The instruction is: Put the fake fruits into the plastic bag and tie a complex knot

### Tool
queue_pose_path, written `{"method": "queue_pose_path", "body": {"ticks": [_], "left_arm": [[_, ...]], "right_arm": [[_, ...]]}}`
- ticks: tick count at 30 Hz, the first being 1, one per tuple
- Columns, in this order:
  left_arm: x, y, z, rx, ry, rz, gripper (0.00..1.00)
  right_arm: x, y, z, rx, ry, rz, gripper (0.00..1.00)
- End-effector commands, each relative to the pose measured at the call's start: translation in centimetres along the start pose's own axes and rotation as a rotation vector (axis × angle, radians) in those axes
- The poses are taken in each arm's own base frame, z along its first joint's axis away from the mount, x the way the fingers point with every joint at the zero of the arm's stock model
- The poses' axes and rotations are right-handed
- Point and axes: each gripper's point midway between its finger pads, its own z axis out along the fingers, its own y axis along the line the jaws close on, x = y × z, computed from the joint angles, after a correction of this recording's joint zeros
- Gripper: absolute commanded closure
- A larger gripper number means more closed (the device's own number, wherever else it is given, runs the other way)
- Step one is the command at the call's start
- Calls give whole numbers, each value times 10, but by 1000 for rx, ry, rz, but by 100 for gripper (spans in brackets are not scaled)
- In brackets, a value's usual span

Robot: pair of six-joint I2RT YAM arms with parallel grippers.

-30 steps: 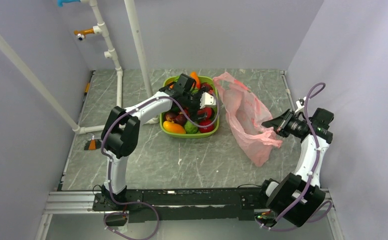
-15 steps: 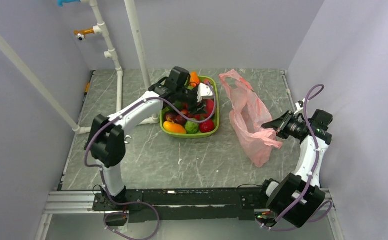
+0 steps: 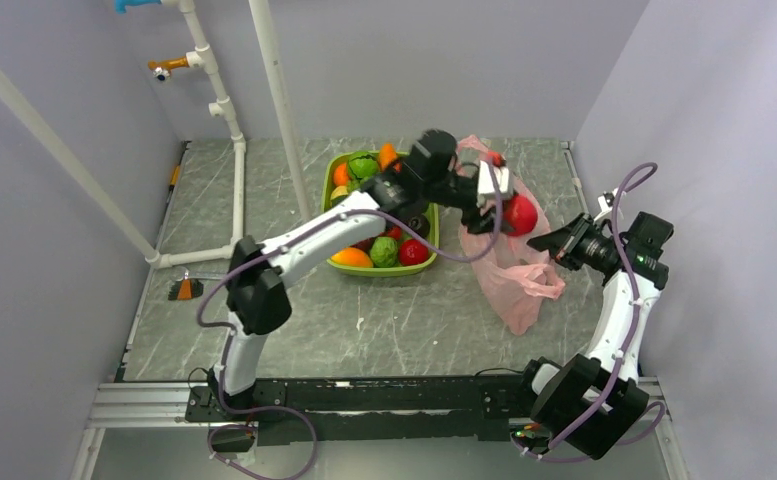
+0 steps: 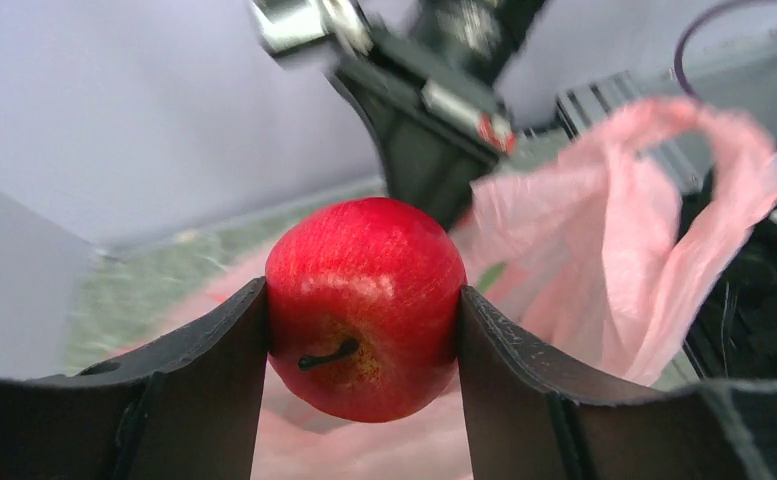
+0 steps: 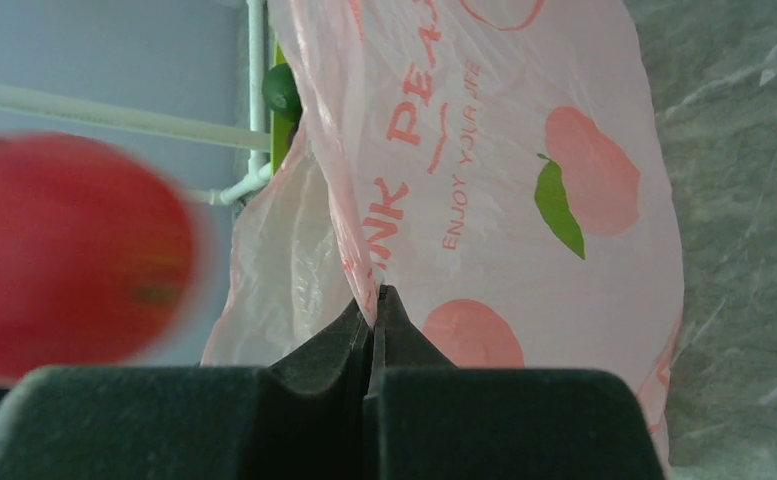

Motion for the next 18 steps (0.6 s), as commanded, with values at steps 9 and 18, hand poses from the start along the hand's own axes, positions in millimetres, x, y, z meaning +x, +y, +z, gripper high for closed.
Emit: {"method": "queue_pose_path", "body": {"ticks": [9,18], "left_arm": [[177,-89,-6,221,451,-97,68],[167,-89,-82,217,593,-81,73]], "right_arm": [[-38,3,-12,61,-54,-128,100],[-3,-18,1,49,21,-63,100]]}}
